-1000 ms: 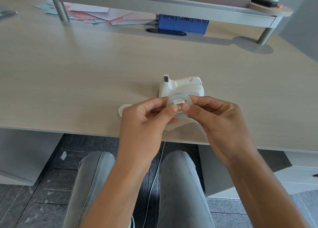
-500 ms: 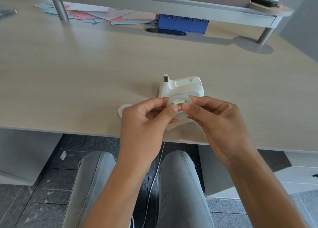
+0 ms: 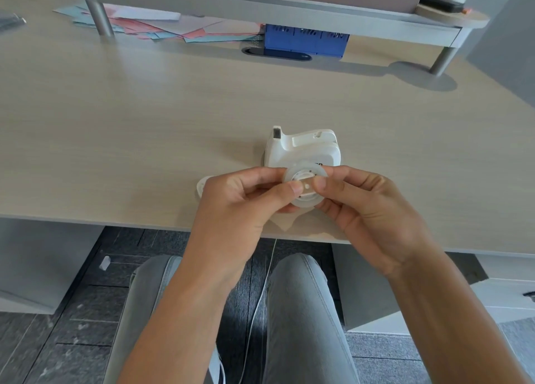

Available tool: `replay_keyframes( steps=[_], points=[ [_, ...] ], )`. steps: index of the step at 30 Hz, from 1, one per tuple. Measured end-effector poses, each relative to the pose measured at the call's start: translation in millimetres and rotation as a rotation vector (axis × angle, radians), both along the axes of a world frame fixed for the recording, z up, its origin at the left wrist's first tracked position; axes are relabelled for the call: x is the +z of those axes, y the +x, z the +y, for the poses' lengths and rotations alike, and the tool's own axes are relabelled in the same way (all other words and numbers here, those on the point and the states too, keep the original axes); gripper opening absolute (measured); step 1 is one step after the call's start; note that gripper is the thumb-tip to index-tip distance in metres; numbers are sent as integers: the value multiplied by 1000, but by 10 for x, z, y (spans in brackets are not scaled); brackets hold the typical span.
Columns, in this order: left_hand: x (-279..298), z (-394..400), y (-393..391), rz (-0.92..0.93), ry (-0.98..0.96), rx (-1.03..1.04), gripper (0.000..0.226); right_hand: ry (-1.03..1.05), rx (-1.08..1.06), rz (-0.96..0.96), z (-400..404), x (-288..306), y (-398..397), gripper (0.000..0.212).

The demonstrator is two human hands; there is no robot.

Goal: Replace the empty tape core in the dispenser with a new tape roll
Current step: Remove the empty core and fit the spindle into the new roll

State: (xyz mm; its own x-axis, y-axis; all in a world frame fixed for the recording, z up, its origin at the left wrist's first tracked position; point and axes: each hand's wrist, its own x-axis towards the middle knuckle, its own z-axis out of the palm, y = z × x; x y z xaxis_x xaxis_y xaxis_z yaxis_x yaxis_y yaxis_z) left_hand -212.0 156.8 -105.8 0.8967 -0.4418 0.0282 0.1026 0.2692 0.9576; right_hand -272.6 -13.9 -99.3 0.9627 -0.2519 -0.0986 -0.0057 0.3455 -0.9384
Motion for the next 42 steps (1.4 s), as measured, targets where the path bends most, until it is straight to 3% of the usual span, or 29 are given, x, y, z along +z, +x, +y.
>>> replay_keyframes(
  steps=[3, 7, 13, 18, 20, 24, 33, 36, 42],
  points=[
    [-2, 20, 11, 21, -27, -25, 30, 19, 24, -7, -8, -11, -10, 42],
    [3, 27, 12, 25, -9, -4, 26, -37, -24, -17, -1, -25, -14, 53],
    [29, -31, -63, -69, 83, 127, 15, -165, -121, -34, 40, -5, -40, 36],
    [25, -120, -167, -108, 67, 179, 14, -409, -393, -117, 91, 22, -91, 14],
    [24, -146, -200, -128, 35, 176, 18, -440, -389, -132, 107, 29, -109, 4],
    [-7, -188, -225, -176, -1, 209, 32, -449, -347, -119, 127, 56, -144, 23],
    [-5, -277, -208, -192, 121, 288, 24, -395, -270, -113, 73, 97, -210, 14],
    [2, -306, -158, -181, 112, 189, 18, -422, -225, -97, 12, 106, -213, 13],
    [-62, -339, -43, -322, 195, 254, 21, -555, -204, -93, -173, 102, -77, 15]
  ],
)
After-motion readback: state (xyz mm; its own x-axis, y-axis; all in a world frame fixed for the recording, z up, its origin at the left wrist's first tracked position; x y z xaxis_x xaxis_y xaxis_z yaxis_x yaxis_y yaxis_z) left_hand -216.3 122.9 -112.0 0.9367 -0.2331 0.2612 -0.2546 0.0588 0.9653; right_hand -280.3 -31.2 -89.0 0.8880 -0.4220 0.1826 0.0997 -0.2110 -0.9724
